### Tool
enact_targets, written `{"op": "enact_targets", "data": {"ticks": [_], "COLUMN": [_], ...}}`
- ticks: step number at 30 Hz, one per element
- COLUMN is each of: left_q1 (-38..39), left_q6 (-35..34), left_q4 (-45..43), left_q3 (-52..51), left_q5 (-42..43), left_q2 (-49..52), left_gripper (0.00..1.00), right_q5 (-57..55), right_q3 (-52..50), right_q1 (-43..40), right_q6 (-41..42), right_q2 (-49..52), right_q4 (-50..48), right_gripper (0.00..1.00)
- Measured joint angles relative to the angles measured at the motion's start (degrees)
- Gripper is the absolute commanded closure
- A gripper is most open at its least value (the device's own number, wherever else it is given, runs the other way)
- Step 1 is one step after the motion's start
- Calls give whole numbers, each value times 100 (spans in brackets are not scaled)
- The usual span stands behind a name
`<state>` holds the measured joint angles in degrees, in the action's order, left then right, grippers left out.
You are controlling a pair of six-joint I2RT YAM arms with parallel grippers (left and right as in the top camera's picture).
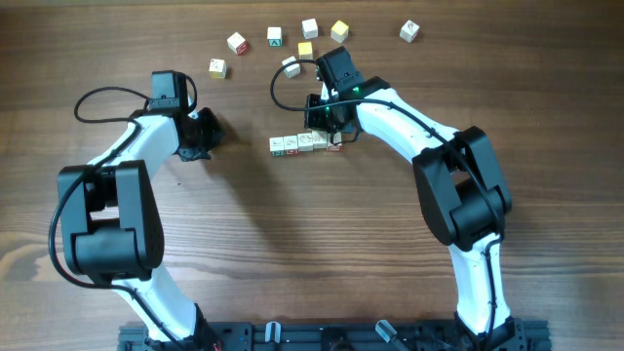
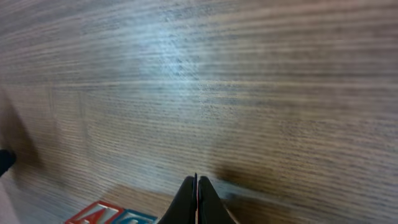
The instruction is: Form a horizontal line
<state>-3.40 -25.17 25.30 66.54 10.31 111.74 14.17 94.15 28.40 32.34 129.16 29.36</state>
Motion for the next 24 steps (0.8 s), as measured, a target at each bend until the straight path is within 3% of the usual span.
{"op": "enact_targets", "data": {"ticks": [24], "left_q1": [0], "left_q6": [0], "left_q4": [15], "left_q3": [4], "left_q5": [0], "left_q2": [0], "left_gripper": [96], "right_q5": [149], "right_q3": [0], "right_q1": [0], "right_q6": [2], "right_q2": [2], "right_q4": [111], "right_gripper": [96]}}
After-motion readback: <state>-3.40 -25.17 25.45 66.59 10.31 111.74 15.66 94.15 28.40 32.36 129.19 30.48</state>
